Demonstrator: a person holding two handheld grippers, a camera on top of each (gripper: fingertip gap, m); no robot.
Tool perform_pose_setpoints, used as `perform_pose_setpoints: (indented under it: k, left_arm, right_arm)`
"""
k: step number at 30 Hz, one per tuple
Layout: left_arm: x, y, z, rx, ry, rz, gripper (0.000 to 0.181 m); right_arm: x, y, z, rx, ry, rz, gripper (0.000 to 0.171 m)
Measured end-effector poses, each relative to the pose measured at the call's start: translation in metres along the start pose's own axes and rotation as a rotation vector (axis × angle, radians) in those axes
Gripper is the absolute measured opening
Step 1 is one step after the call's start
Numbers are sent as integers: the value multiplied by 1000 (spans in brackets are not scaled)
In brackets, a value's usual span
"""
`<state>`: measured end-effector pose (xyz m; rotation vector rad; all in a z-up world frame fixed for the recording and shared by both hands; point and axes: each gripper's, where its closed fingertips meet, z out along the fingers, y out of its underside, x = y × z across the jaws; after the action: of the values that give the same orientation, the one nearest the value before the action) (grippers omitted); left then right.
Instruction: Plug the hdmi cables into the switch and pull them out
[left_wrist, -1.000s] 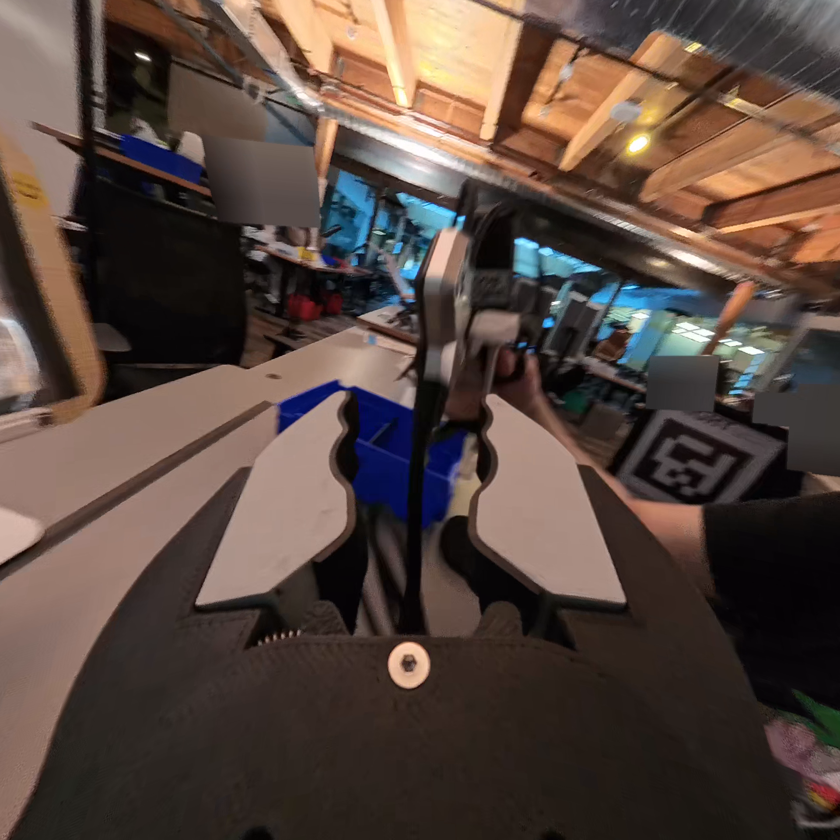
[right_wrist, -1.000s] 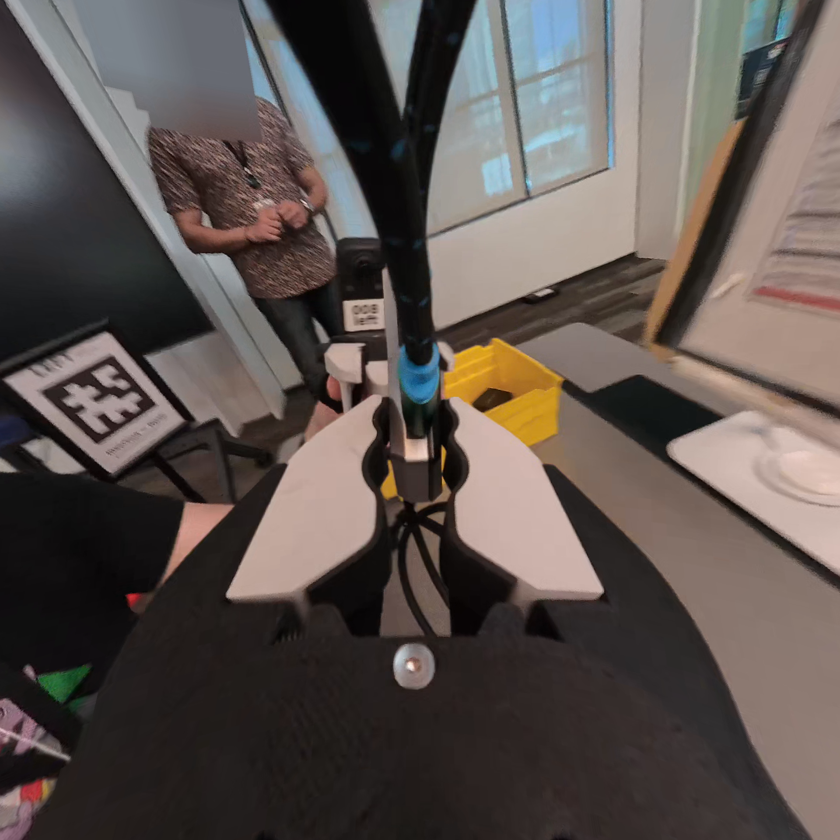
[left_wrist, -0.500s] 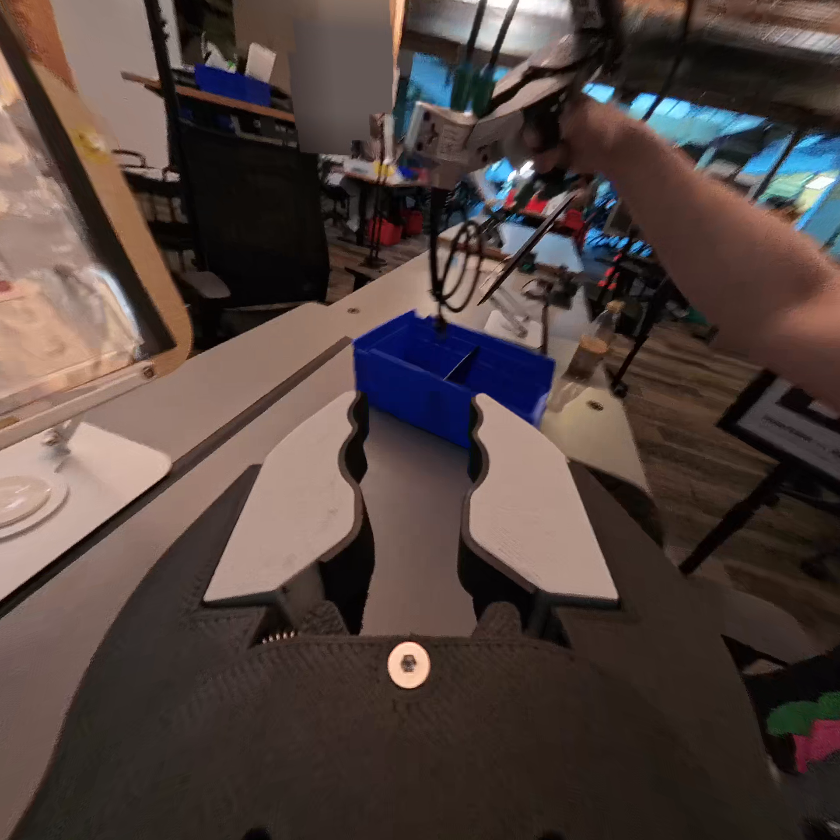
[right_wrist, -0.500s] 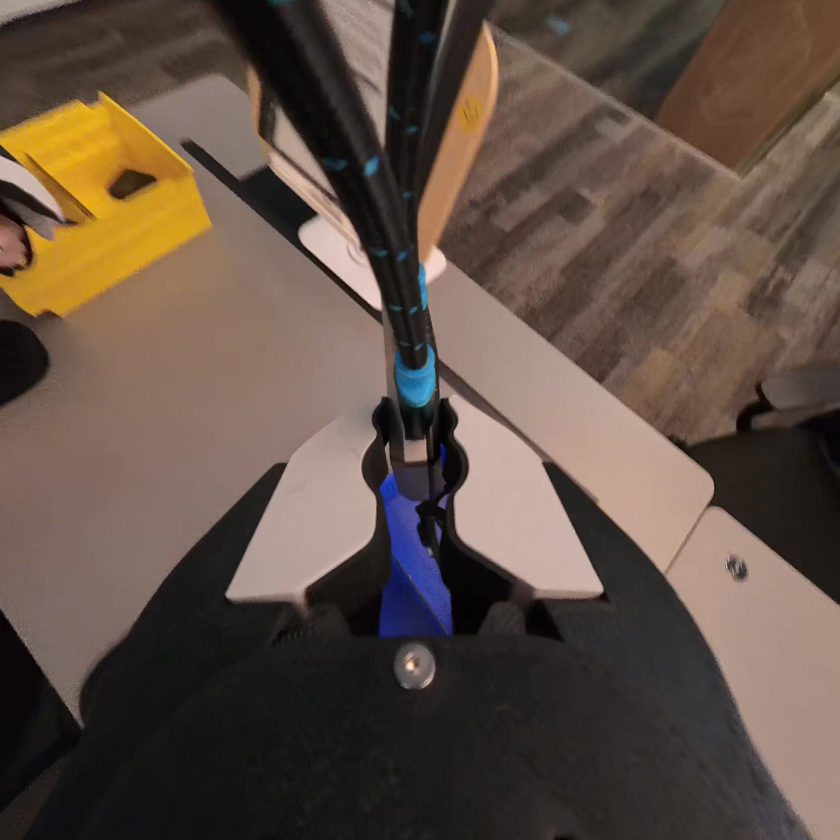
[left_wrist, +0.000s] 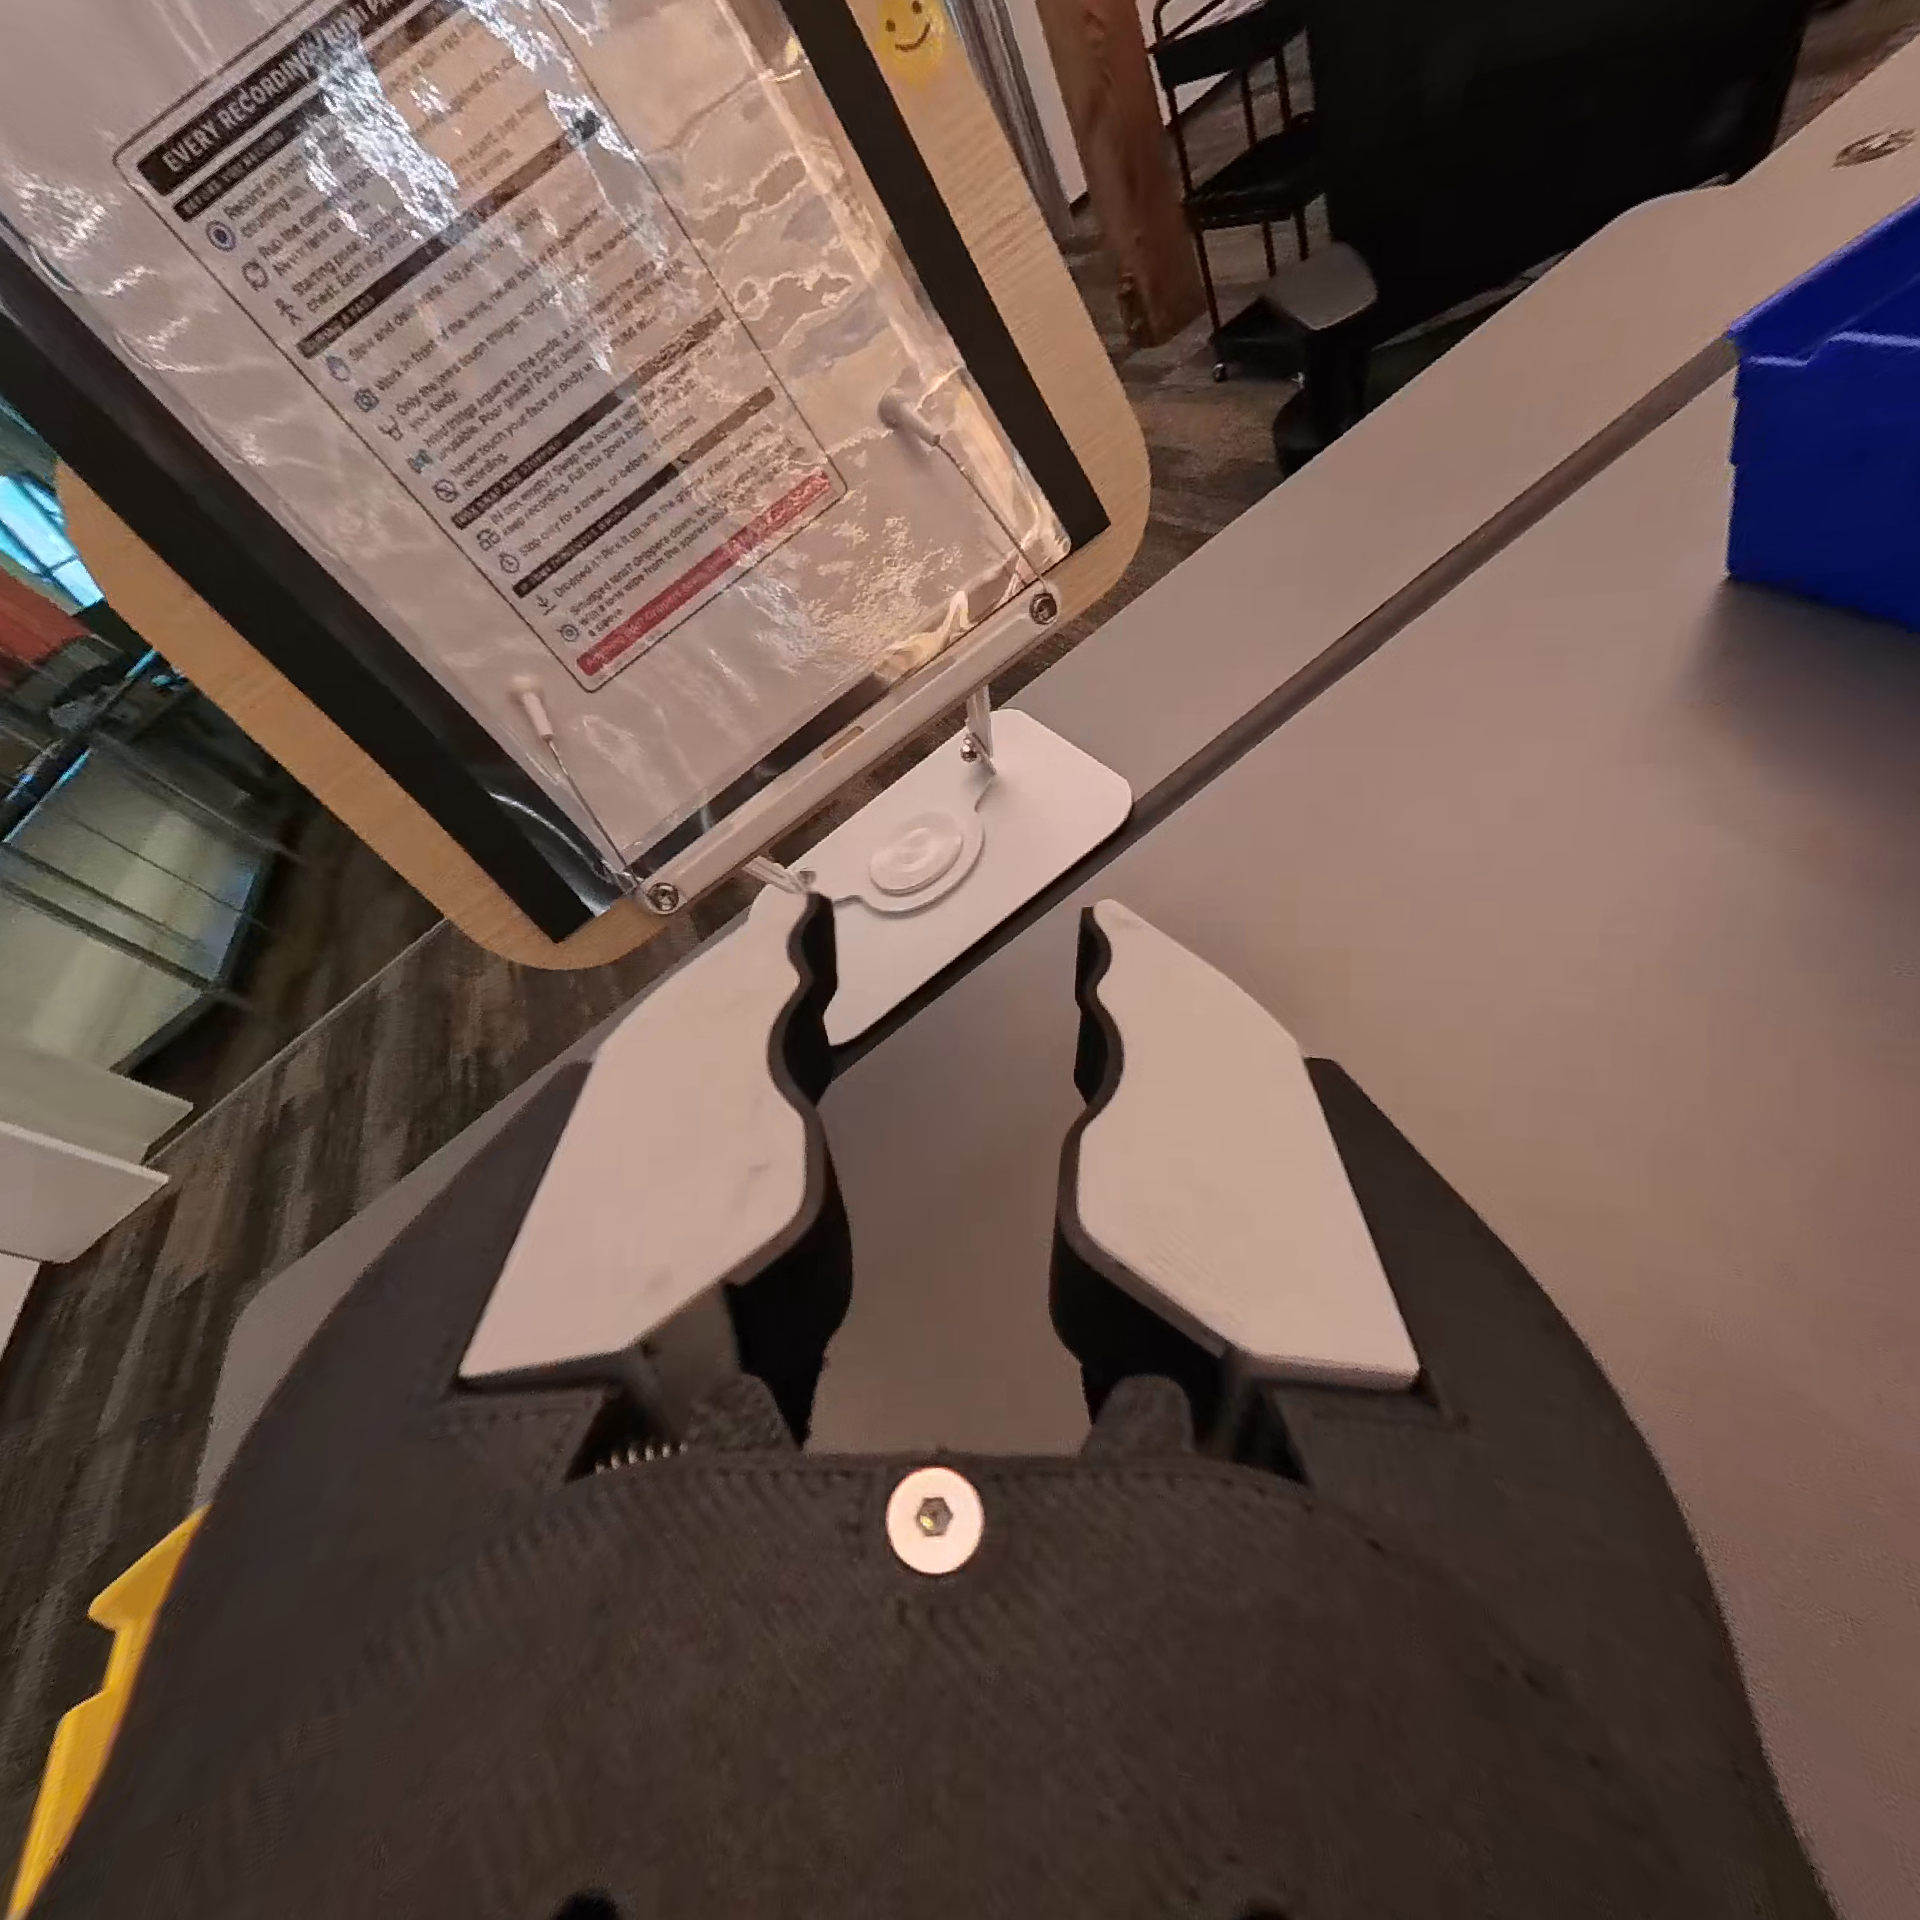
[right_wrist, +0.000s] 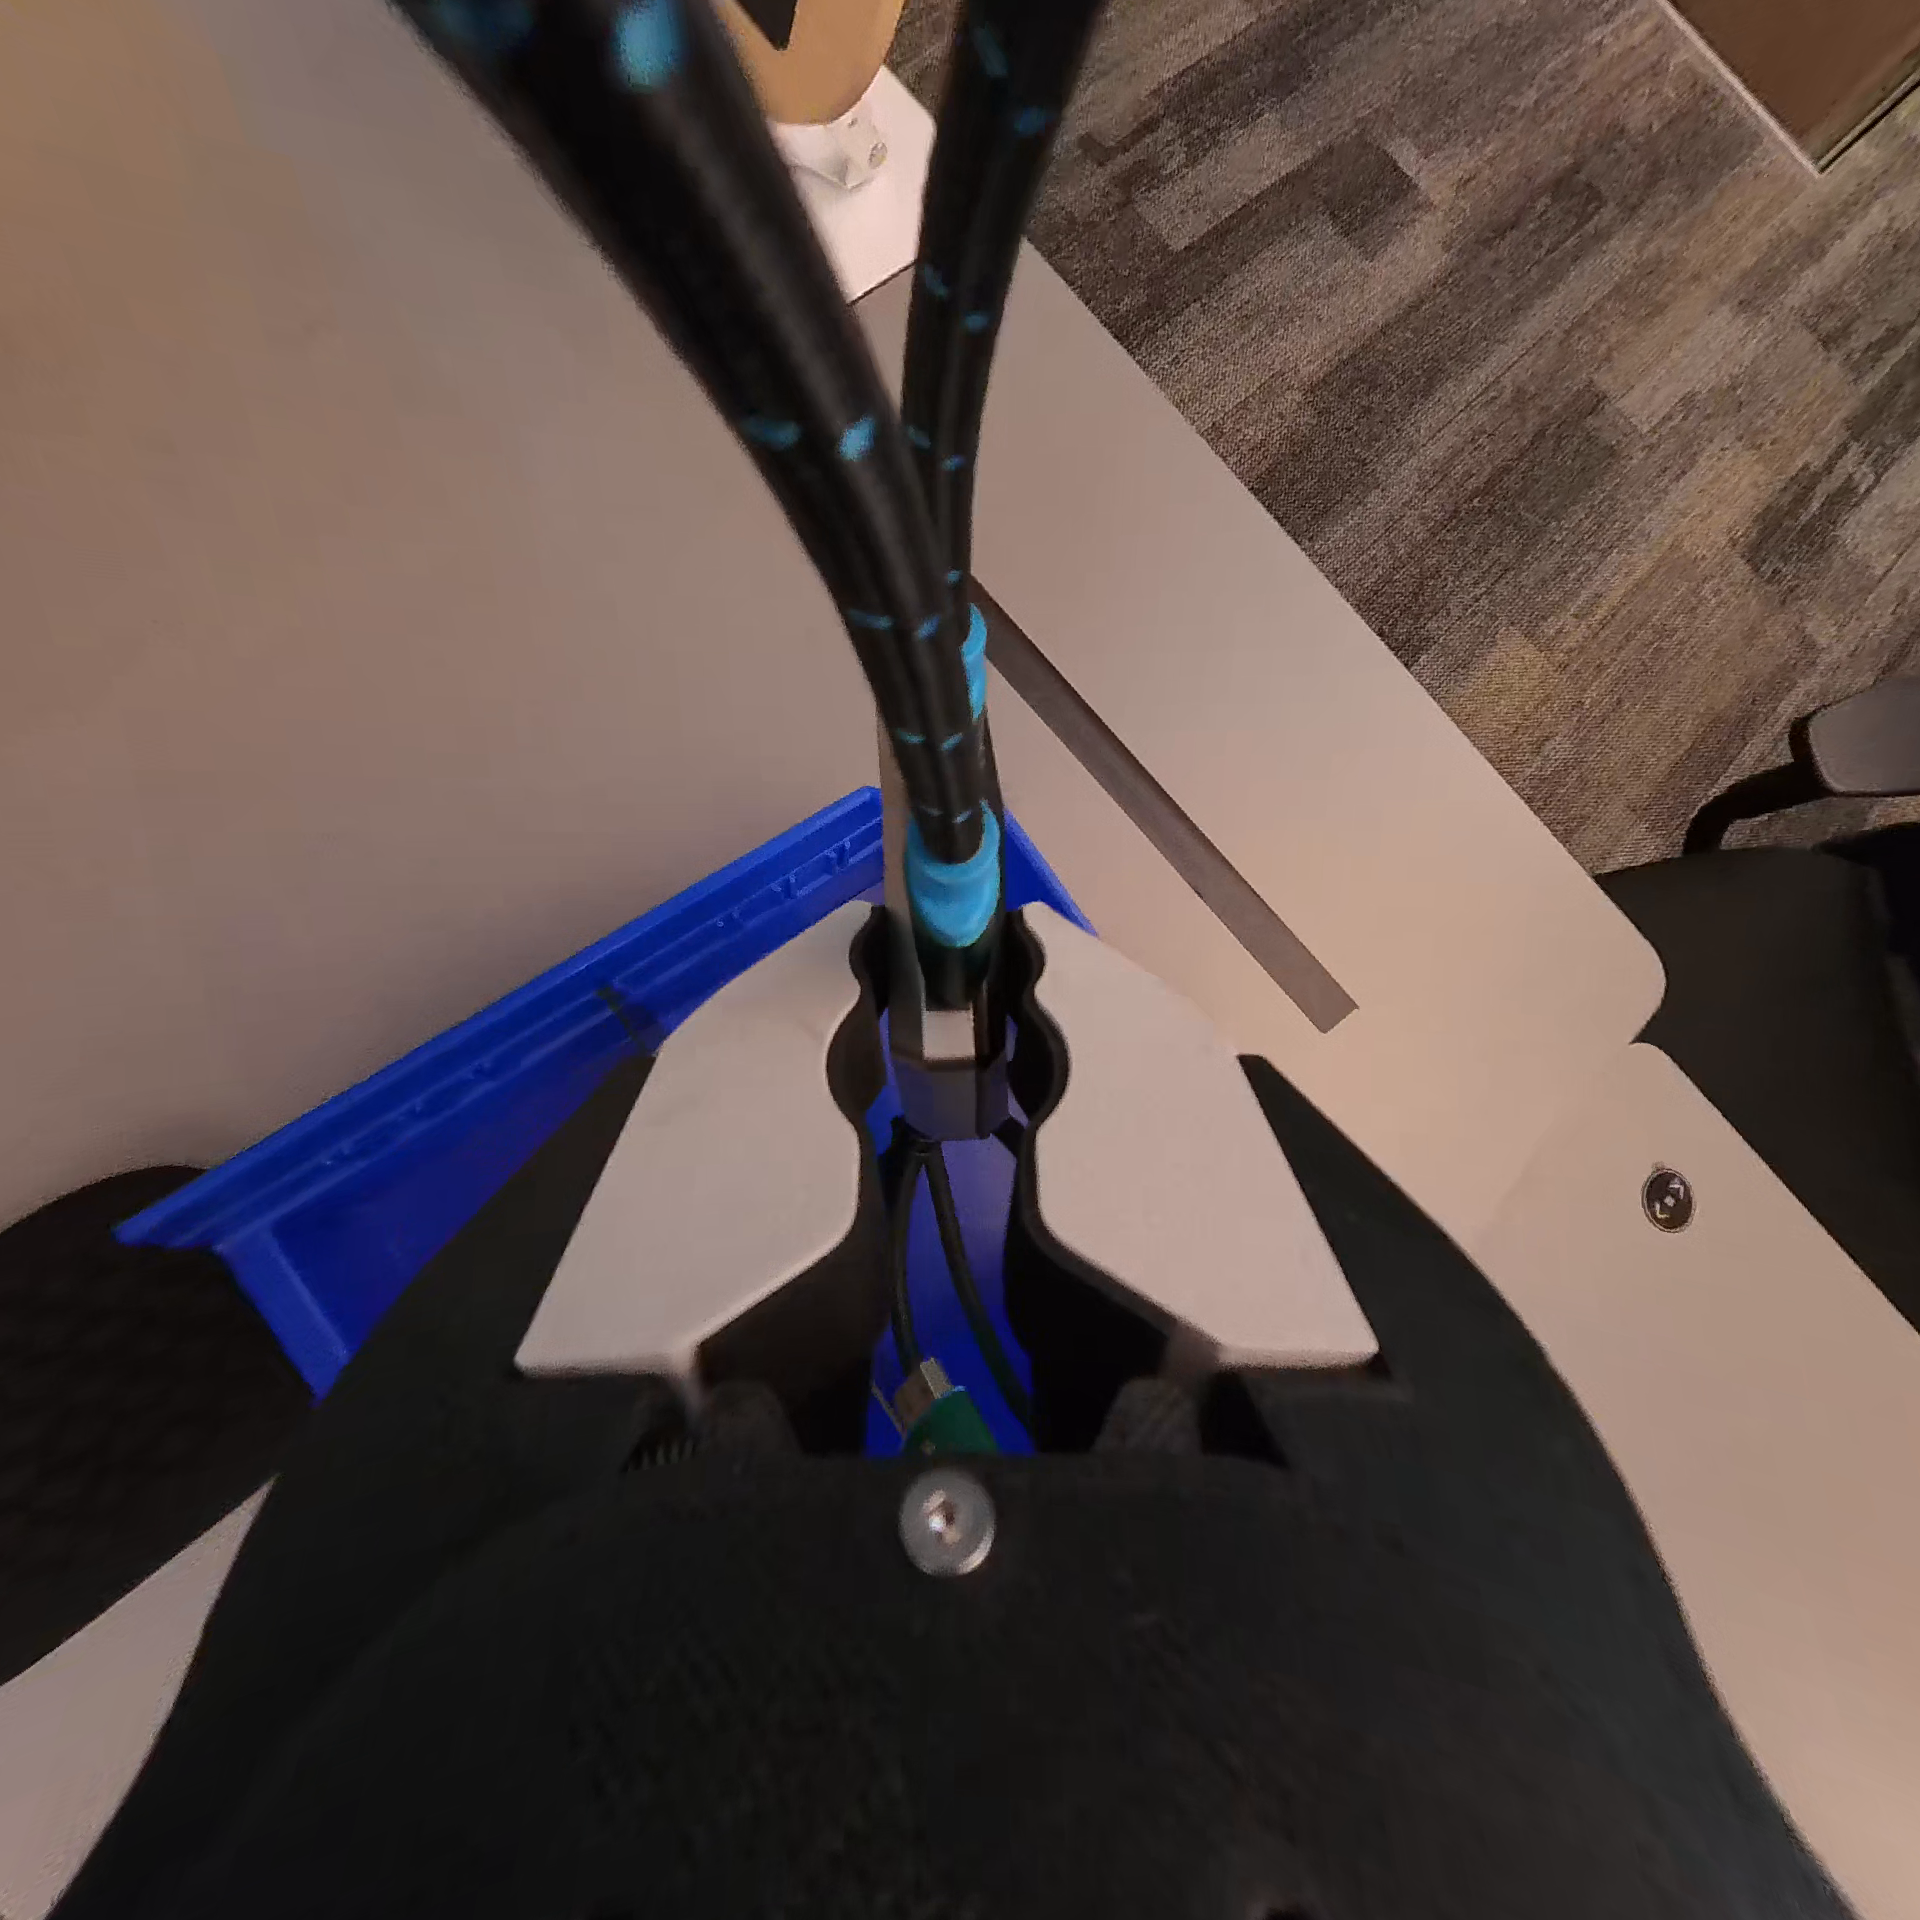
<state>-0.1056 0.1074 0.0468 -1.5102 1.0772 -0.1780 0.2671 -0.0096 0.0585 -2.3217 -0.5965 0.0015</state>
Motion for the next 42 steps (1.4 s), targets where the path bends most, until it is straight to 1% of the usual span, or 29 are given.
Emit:
perform_pose_setpoints:
  k: [1, 7, 9, 11, 14, 19, 22, 25, 28, 30, 32, 34, 37, 39, 41, 42]
  left_arm:
    - [-1, 1, 0, -4, -8, 7, 44]
    - [1, 1, 2, -10, 5, 17, 44]
    - [4, 3, 3, -20, 21, 14, 44]
    - [7, 5, 4, -30, 40, 11, 44]
    - [16, 6, 6, -33, 78, 8, 43]
    - [31, 6, 9, -43, 111, 44, 43]
    - [38, 6, 9, -43, 135, 45, 43]
    - [47, 4, 9, -39, 177, 29, 43]
    - [52, 7, 10, -53, 185, 47, 43]
    - [56, 7, 11, -56, 200, 43, 43]
    - [60, 8, 12, -60, 220, 31, 43]
    - [63, 9, 13, -67, 233, 29, 44]
    - [68, 9, 12, -74, 243, 36, 44]
    - [69, 8, 11, -72, 247, 39, 44]
    - [71, 6, 10, -68, 257, 34, 44]
    - [72, 6, 10, -67, 263, 31, 44]
  right_arm:
    - [0, 0, 1, -7, -5, -3, 22]
    - [-6, 2, 3, -48, -46, -12, 22]
    - [-13, 10, 6, -107, -101, -9, 21]
    - [-19, 25, 12, -206, -151, -11, 22]
    - [-27, 50, 30, -350, -226, 5, 23]
    - [-17, 88, 68, -528, -228, 75, 22]
    - [-19, 113, 85, -591, -273, 104, 24]
    - [-22, 124, 102, -598, -297, 138, 24]
    - [-18, 126, 111, -630, -238, 155, 26]
    - [-19, 126, 109, -679, -196, 182, 32]
    - [-20, 128, 100, -745, -156, 185, 36]
    - [-12, 128, 89, -810, -51, 195, 39]
    - [-26, 121, 75, -871, 12, 346, 51]
    - [-40, 121, 72, -900, 49, 406, 50]
    - [-67, 121, 76, -898, -27, 486, 50]
    - [-80, 121, 77, -892, -79, 539, 38]
